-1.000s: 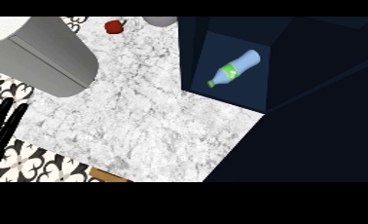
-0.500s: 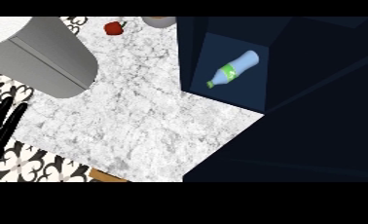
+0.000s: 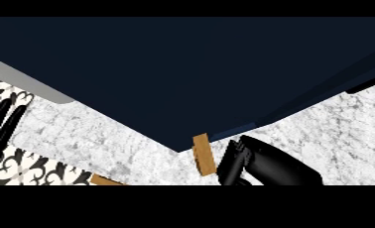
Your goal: Pick up the bottled water, place it into the cabinet and close the cabinet
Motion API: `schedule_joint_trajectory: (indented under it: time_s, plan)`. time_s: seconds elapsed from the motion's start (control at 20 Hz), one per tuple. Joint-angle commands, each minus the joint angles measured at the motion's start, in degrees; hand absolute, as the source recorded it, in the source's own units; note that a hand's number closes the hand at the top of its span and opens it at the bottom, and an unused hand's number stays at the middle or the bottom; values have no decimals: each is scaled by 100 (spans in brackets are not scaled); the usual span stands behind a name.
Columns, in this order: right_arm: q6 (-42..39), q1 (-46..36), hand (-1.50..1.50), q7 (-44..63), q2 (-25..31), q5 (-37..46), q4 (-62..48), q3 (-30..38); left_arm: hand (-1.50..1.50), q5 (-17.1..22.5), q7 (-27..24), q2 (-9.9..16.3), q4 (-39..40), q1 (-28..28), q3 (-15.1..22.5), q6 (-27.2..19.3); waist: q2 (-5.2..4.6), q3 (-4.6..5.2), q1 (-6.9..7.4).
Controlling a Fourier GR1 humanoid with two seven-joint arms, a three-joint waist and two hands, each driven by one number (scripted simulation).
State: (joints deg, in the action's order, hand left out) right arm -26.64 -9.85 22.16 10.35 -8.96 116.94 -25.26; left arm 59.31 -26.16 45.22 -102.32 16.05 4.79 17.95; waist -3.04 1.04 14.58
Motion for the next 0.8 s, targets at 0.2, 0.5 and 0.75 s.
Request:
schedule_joint_trajectory:
  time_s: [0.2, 0.5, 0.75]
  plan:
    - [1611, -1744, 150, 561, -1012, 602, -1727, 810, -150, 78, -58, -30, 186, 11, -120, 82, 47, -48, -162]
    - [2654, -3281, 150, 615, -1030, 646, -3135, 1294, -150, 17, -137, -151, 223, 93, -35, 203, 68, -63, -166]
    - [3388, -3927, -150, 510, -1035, 146, -4004, 1716, -150, 71, -94, -134, 277, 45, -91, 194, 33, -83, -219]
